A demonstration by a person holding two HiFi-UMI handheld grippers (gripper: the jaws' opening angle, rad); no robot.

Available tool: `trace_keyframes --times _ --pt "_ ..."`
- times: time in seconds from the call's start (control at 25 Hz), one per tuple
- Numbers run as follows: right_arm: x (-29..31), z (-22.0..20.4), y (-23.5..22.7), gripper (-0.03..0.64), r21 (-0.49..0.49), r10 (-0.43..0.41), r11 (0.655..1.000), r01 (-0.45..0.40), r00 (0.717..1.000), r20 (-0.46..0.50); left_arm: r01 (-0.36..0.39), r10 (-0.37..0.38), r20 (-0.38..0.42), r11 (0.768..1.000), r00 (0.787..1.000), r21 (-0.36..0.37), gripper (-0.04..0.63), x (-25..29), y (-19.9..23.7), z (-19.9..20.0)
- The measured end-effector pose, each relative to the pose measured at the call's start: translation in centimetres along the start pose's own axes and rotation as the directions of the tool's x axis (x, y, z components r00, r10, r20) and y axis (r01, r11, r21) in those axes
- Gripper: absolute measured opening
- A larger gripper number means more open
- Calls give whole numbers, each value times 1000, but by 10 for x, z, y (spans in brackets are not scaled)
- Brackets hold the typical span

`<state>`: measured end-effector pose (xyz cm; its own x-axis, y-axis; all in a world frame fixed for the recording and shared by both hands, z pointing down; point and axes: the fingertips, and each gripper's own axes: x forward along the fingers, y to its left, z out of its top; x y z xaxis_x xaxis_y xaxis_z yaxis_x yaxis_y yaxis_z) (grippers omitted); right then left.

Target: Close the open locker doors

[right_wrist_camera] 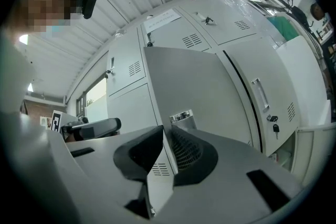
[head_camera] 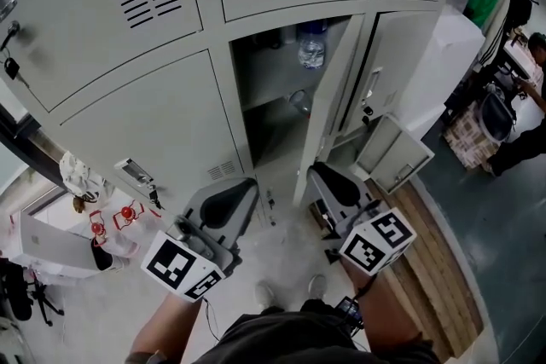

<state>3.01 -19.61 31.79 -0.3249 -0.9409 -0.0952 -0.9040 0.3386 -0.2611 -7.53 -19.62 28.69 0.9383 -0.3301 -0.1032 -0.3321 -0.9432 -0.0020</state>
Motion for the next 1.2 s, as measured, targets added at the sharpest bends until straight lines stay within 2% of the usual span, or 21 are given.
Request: trace_keyframes --times 1.2 --pt "65 -10 16 34 -9 112 994 -112 992 -55 -118 118 9 993 993 -1 9 -21 53 2"
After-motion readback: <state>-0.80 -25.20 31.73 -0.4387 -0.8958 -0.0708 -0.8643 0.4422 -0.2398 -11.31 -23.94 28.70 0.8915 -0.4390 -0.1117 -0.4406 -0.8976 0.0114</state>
